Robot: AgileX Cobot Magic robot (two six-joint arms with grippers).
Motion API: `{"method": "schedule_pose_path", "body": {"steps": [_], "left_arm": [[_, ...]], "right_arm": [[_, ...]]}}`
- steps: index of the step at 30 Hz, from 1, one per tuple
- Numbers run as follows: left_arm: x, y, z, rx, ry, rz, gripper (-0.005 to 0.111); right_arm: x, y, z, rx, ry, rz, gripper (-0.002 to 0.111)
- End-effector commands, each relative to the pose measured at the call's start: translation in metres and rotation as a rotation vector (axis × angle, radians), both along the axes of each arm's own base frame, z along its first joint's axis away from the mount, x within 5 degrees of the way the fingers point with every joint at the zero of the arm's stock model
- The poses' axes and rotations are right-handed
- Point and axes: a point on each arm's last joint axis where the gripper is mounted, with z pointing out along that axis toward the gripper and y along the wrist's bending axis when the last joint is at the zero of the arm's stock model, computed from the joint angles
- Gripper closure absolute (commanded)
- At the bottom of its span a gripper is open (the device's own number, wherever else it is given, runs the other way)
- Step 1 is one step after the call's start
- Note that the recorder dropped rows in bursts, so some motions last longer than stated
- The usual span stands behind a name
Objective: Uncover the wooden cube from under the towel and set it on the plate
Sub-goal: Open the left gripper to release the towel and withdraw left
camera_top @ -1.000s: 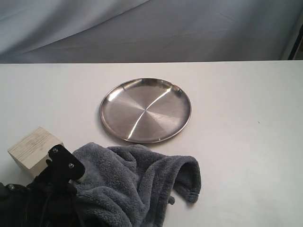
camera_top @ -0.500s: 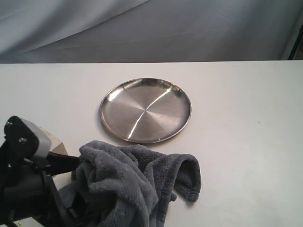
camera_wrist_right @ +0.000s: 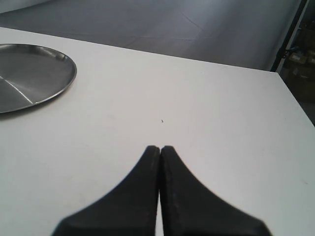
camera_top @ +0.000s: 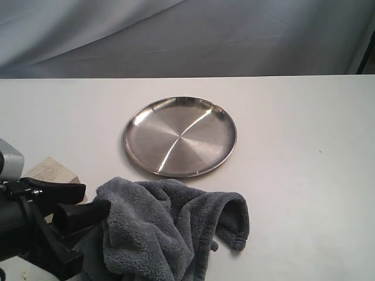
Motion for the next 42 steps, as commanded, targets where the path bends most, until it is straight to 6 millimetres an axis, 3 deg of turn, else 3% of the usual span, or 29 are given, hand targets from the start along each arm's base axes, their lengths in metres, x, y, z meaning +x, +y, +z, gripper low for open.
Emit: {"method": "schedule_pose_path", "body": {"steps": [1,10,17,24,32,42], "left_arm": [[0.011,-0.006,-0.01,0.047,0.035,0.03,0.08],[0.044,-0.027,-0.041,0.182,0.126,0.067,0.083],[0.042,-0.033,-0.077,0.286,0.296,0.002,0.083],[0.043,-0.033,-0.084,0.317,0.306,-0.007,0.083],[0.04,-0.031,-0.057,0.264,0.186,-0.03,0.083],[0.014,-0.016,0.012,0.111,-0.075,-0.124,0.084]], "right_arm": [[0.0,0.0,-0.001,0.002,-0.006,0.001,0.108],[0.0,0.0,-0.001,0.002,-0.006,0.001,0.108],[0.0,0.0,-0.001,0.002,-0.006,0.001,0.108],[0.0,0.0,-0.001,0.002,-0.006,0.001,0.108],[0.0,0.0,-0.001,0.002,-0.006,0.001,0.108],[0.0,0.0,-0.001,0.002,-0.006,0.001,0.108]]}}
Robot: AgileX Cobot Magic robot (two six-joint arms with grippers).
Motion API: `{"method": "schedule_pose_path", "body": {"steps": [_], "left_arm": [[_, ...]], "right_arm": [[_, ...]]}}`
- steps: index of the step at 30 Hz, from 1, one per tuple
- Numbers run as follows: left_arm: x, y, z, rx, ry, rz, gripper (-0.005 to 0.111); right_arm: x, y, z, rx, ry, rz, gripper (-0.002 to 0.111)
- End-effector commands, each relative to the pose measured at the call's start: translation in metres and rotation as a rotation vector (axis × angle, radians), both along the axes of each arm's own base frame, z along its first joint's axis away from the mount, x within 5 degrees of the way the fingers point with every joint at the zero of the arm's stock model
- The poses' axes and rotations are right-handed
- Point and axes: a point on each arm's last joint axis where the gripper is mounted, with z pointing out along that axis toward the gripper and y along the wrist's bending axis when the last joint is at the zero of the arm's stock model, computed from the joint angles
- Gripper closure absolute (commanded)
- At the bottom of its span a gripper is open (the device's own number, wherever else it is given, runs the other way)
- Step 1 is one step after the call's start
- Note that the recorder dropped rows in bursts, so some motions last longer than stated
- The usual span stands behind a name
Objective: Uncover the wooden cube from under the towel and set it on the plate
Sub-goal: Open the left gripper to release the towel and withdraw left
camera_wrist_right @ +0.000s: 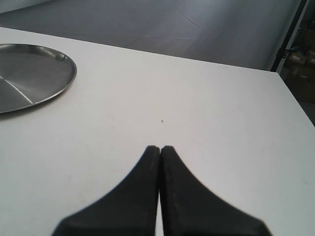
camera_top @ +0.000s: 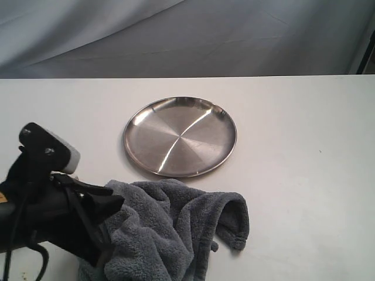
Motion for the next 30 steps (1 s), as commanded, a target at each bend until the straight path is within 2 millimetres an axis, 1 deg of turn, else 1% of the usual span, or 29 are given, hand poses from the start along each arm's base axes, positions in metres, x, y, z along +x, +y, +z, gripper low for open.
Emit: {"method": "schedule_pose_path", "body": {"steps": [1,2,5,8,11,15,17,20,25,27,29,30], "left_arm": [[-0.016,0.009,0.031,-0.054,-0.14,-0.076,0.086],[-0.019,0.012,0.037,-0.073,-0.167,-0.077,0.09],[-0.031,0.022,0.059,-0.151,-0.269,-0.07,0.107],[-0.045,0.034,0.077,-0.213,-0.369,-0.072,0.106],[-0.051,0.039,0.085,-0.23,-0.425,-0.075,0.106],[-0.05,0.041,0.084,-0.163,-0.476,-0.105,0.106],[-0.048,0.042,0.086,-0.159,-0.51,-0.09,0.106],[-0.043,0.046,0.094,-0.187,-0.593,-0.015,0.106],[-0.034,0.058,0.113,-0.248,-0.786,0.161,0.106],[-0.033,0.061,0.117,-0.26,-0.826,0.198,0.106],[-0.032,0.062,0.12,-0.236,-0.872,0.211,0.106],[-0.032,0.062,0.119,-0.184,-0.9,0.193,0.107]], "right_arm": [[0.0,0.0,-0.001,0.002,-0.006,0.001,0.108],[0.0,0.0,-0.001,0.002,-0.006,0.001,0.108],[0.0,0.0,-0.001,0.002,-0.006,0.001,0.108],[0.0,0.0,-0.001,0.002,-0.006,0.001,0.108],[0.0,0.0,-0.001,0.002,-0.006,0.001,0.108],[0.0,0.0,-0.001,0.002,-0.006,0.001,0.108],[0.0,0.0,-0.001,0.002,-0.006,0.001,0.108],[0.0,0.0,-0.001,0.002,-0.006,0.001,0.108],[0.0,0.0,-0.001,0.002,-0.006,0.001,0.108],[0.0,0.0,-0.001,0.002,-0.006,0.001,0.108],[0.0,0.0,-0.001,0.002,-0.006,0.001,0.108],[0.0,0.0,-0.001,0.002,-0.006,0.001,0.108]]}}
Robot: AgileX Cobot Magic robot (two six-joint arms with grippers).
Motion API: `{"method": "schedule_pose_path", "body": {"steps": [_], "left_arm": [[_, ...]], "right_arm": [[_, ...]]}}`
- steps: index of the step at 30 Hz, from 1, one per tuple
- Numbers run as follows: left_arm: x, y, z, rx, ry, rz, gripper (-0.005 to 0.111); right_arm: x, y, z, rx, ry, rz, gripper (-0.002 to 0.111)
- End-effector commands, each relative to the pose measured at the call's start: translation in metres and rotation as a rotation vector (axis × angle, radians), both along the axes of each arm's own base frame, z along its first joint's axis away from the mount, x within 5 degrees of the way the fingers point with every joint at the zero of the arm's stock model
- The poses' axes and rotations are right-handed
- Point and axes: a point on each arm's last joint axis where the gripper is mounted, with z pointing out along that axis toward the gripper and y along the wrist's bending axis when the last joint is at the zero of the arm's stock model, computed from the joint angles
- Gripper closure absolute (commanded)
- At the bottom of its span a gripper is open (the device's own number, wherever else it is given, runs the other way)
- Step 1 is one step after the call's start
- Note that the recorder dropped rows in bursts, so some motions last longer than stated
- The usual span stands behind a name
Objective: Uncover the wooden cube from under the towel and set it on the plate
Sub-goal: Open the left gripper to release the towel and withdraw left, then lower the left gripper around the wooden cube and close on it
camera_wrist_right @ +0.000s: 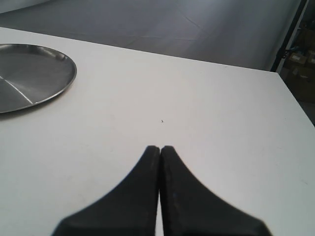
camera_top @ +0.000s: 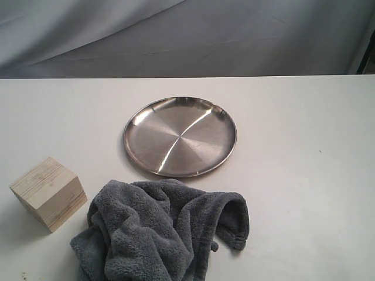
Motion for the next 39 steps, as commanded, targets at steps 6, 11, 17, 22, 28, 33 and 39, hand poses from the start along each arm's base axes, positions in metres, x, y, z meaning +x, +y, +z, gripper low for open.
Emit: {"method": "schedule_pose_path", "body": {"steps": [6,11,17,22,28,33,39], "left_arm": [[0.003,0.007,0.0,0.153,-0.062,0.099,0.107],[0.008,0.022,-0.006,0.238,-0.01,0.266,0.107],[0.007,0.019,-0.009,0.228,0.022,0.231,0.107],[0.002,0.005,-0.014,0.243,0.059,0.06,0.107],[-0.007,-0.009,-0.019,0.271,0.088,-0.125,0.107],[-0.007,-0.009,-0.018,0.403,-0.01,-0.121,0.107],[-0.007,-0.01,-0.017,0.378,-0.006,-0.131,0.107]], "right_arm": [[0.0,0.0,-0.001,0.002,-0.006,0.001,0.108],[0.0,0.0,-0.001,0.002,-0.006,0.001,0.108],[0.0,0.0,-0.001,0.002,-0.006,0.001,0.108],[0.0,0.0,-0.001,0.002,-0.006,0.001,0.108],[0.0,0.0,-0.001,0.002,-0.006,0.001,0.108],[0.0,0.0,-0.001,0.002,-0.006,0.001,0.108],[0.0,0.0,-0.001,0.002,-0.006,0.001,0.108]]}}
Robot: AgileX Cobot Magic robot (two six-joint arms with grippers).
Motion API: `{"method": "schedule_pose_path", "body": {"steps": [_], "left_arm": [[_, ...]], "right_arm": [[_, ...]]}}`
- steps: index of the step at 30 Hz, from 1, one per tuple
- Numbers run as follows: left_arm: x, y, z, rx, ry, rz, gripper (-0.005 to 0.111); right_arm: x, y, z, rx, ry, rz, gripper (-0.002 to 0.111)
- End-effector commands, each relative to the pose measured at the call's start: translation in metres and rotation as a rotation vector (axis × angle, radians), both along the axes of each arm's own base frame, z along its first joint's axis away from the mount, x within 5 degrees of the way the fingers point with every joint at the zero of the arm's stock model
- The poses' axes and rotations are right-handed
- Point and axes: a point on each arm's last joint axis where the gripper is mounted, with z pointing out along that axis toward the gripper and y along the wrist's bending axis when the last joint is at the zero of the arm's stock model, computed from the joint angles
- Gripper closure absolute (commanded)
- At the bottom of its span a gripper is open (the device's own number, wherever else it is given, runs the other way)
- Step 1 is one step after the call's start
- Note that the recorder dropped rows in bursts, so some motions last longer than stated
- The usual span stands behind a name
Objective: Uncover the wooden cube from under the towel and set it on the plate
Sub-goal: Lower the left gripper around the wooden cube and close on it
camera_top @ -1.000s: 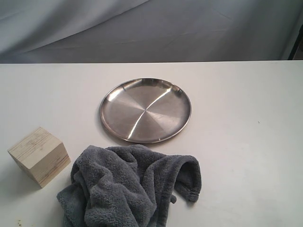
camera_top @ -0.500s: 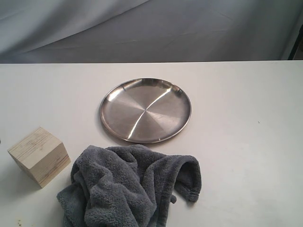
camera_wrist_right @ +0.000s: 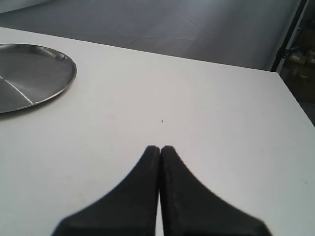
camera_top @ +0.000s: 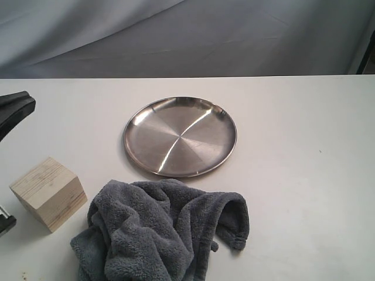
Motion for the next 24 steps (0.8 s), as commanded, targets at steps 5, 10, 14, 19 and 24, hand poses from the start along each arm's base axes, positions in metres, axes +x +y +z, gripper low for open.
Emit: {"method": "schedule_pose_path", "body": {"steps": [5,10,14,19,24], "left_arm": [[-0.004,-0.004,0.004,-0.155,0.075,-0.044,0.107],[-0.005,-0.003,-0.008,-0.021,0.146,-0.044,0.107],[-0.004,0.005,-0.006,0.095,0.244,0.03,0.107],[0.009,0.031,0.021,0.041,0.272,0.327,0.107],[0.018,0.04,0.022,0.039,0.313,0.43,0.107]], "right_arm": [[0.0,0.0,-0.001,0.002,-0.006,0.001,0.108],[0.0,0.0,-0.001,0.002,-0.006,0.001,0.108],[0.0,0.0,-0.001,0.002,-0.006,0.001,0.108],[0.0,0.0,-0.001,0.002,-0.006,0.001,0.108],[0.0,0.0,-0.001,0.002,-0.006,0.001,0.108]]}}
